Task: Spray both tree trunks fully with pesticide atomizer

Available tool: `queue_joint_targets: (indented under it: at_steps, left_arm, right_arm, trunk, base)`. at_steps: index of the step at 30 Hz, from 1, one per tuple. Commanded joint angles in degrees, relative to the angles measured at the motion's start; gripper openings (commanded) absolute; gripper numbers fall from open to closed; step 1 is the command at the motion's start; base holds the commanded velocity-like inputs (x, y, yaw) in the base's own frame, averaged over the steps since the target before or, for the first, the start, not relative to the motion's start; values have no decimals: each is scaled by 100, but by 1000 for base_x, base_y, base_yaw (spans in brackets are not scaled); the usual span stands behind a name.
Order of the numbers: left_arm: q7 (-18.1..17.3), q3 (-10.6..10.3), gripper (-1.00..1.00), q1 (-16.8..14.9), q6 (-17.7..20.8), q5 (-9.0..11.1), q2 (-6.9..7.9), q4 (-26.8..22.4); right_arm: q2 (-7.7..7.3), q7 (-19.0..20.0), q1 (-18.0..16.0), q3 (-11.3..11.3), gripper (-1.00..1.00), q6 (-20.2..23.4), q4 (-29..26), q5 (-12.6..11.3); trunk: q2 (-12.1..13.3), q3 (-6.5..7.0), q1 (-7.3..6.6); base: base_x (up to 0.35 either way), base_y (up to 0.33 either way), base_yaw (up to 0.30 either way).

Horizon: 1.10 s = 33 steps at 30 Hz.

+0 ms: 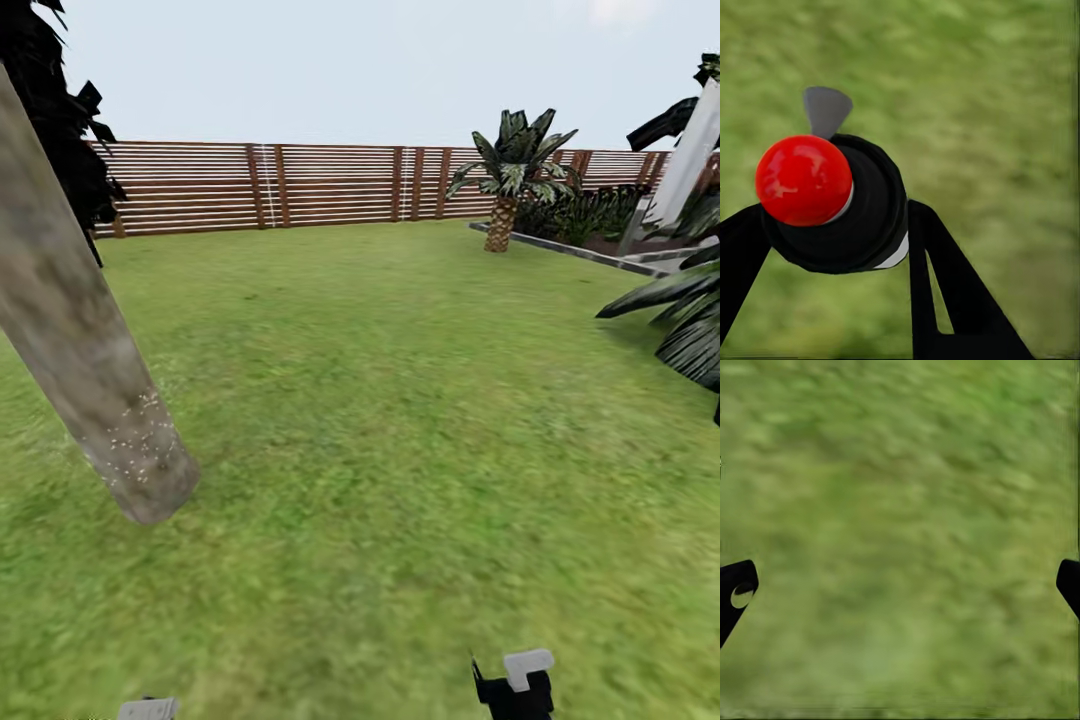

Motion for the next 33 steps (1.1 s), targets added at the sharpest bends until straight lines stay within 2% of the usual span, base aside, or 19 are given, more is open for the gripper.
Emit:
queue_joint_targets:
  at_steps: [1,10,17,24,33]
  left_arm:
    - [-16,54,-100,-1,-19,-58,1,3]
    - [-16,46,-100,-1,-21,-61,-7,11]
    - [-75,44,-100,0,-16,-66,-19,11]
    - [-22,45,-100,1,-13,-65,-187,11]
    - [-65,49,-100,7,-22,-58,-197,11]
  right_arm:
    - [15,-53,-5,37,100,-8,20,42]
    - [30,-59,-5,33,100,-8,36,42]
    - [30,-60,-5,37,100,-8,42,42]
    - [30,-62,-5,36,100,-8,42,42]
    - [30,-57,-5,37,100,-8,42,42]
  trunk:
    - [-2,-4,-4]
    - [-2,-4,-4]
    - [-2,-4,-4]
    - [-2,-4,-4]
    - [-2,-4,-4]
  base:
    - [-306,203,-300]
    - [-268,201,-300]
    - [-5,2,-300]
    - [0,0,-300]
    - [0,0,-300]
